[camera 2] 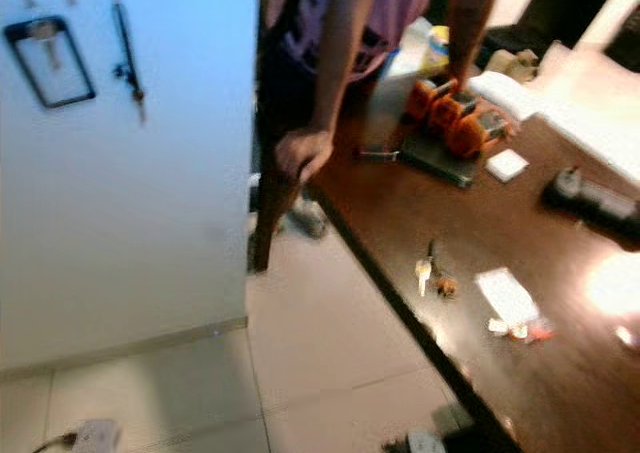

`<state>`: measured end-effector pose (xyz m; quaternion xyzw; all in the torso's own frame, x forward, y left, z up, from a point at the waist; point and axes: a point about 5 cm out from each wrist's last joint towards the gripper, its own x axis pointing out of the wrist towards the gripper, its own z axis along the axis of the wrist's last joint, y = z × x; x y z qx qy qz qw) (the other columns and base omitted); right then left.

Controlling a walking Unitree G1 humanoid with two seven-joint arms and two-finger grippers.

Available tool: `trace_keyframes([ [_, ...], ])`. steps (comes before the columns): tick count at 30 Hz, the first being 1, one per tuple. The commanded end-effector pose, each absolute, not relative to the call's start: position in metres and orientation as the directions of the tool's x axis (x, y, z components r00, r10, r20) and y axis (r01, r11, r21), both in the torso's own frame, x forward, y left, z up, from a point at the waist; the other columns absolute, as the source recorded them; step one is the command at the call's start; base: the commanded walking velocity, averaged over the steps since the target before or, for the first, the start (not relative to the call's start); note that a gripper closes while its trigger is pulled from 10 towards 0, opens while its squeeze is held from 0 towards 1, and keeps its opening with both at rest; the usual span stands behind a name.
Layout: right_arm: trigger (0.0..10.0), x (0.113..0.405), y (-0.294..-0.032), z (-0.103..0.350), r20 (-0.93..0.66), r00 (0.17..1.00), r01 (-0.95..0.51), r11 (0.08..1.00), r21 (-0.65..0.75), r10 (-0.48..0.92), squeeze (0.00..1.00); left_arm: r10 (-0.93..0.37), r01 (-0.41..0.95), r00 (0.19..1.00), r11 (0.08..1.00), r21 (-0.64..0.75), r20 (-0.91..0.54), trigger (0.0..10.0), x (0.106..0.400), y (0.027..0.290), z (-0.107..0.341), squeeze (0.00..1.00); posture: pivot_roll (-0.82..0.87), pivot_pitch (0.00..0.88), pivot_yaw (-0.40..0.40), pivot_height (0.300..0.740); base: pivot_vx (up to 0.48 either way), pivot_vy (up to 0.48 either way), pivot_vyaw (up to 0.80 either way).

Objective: Hang keys on a hook

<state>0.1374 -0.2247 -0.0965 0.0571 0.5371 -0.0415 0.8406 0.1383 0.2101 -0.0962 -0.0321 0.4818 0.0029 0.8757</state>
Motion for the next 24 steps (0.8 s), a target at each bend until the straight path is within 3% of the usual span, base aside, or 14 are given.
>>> trace_keyframes([
  [1,10.0,0.129,-0.227,-0.099,-0.917,0.398,0.143,0.989,0.033,-0.027,0.0,-0.034,-0.011,0.484,0.999,-0.046,-0.875,10.0,0.124,0.205,-0.102,0.0,0.14,0.0,-0.036,0.74,0.0,0.0,-0.79],
  [7,10.0,0.134,-0.235,-0.096,-0.898,0.431,0.227,0.974,0.013,-0.089,0.0,-0.007,-0.05,0.519,0.998,-0.038,-0.855,10.0,0.132,0.206,-0.1,0.0,0.14,0.0,-0.035,0.74,0.0,0.0,-0.79],
  [10,10.0,0.14,-0.244,-0.091,-0.877,0.465,0.293,0.956,0.022,-0.122,0.0,0.037,-0.116,0.577,0.993,-0.037,-0.816,10.0,0.144,0.213,-0.093,0.0,0.13,0.0,-0.032,0.74,0.0,0.0,-0.79],
  [12,10.0,0.149,-0.257,-0.084,-0.846,0.509,0.35,0.936,0.034,-0.16,0.0,0.114,-0.239,0.627,0.97,-0.05,-0.771,10.0,0.153,0.233,-0.085,0.0,0.12,0.006,-0.029,0.74,0.0,0.0,-0.79],
  [14,10.0,0.151,-0.261,-0.081,-0.837,0.521,0.364,0.931,0.037,-0.171,0.0,0.136,-0.269,0.635,0.962,-0.053,-0.761,10.0,0.154,0.238,-0.083,0.0,0.12,0.006,-0.029,0.74,0.0,0.0,-0.79],
  [21,10.0,0.156,-0.266,-0.078,-0.829,0.533,0.347,0.937,0.031,-0.169,0.0,0.158,-0.252,0.585,0.968,0.007,-0.796,10.0,0.137,0.251,-0.086,0.0,0.12,0.019,-0.025,0.74,0.0,0.0,-0.79],
  [24,10.0,0.156,-0.262,-0.079,-0.831,0.534,0.334,0.942,0.037,-0.157,0.0,0.156,-0.25,0.558,0.968,0.014,-0.815,10.0,0.128,0.25,-0.09,0.0,0.12,0.026,-0.022,0.74,0.0,0.0,0.0],
])
